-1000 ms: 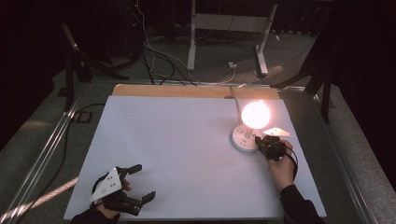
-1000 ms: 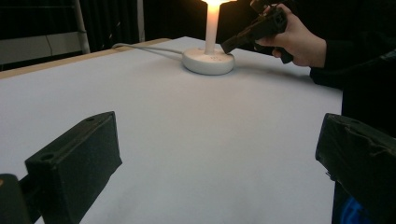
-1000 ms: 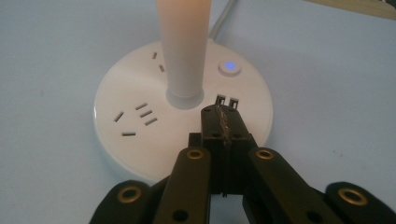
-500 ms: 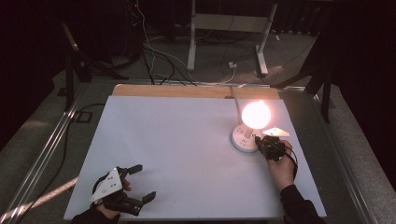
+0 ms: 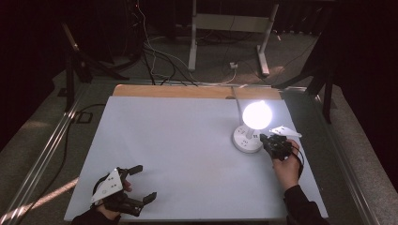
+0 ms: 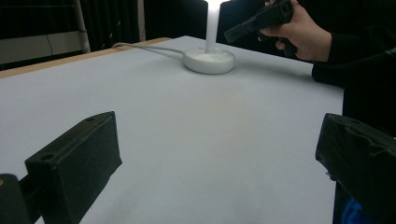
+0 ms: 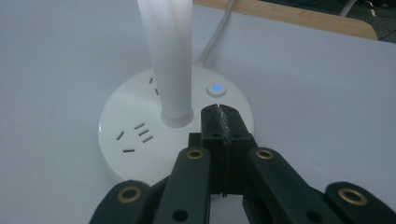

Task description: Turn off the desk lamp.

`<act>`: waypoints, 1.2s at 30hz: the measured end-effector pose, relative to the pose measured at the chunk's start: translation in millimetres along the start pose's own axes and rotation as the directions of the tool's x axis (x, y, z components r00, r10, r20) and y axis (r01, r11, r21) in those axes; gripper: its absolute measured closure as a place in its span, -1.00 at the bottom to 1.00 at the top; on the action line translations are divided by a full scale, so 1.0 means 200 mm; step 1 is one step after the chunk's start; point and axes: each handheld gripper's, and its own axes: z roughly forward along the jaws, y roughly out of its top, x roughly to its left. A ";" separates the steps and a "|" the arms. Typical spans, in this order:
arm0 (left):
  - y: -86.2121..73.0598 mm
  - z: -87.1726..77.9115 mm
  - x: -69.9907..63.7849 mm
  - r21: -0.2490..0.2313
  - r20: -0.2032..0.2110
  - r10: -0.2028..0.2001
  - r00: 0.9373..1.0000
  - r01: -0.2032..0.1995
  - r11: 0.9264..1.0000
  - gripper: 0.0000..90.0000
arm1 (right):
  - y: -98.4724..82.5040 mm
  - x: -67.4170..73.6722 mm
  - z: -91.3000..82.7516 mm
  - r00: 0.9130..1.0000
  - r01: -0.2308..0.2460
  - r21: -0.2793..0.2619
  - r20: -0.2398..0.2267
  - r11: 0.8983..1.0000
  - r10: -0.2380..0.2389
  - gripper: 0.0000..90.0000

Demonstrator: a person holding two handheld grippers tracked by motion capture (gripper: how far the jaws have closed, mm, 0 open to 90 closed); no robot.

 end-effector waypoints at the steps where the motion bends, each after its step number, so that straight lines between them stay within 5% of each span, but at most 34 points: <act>1: 0.00 0.00 0.00 -0.001 0.000 0.001 1.000 -0.001 1.000 -0.99 | 0.00 0.00 0.00 1.000 0.000 -0.001 0.000 1.000 0.000 0.99; 36: 0.00 0.00 0.00 -0.002 0.001 -0.001 1.000 0.001 1.000 -0.99 | -0.04 0.03 0.07 1.000 0.020 0.043 -0.008 0.999 -0.020 0.99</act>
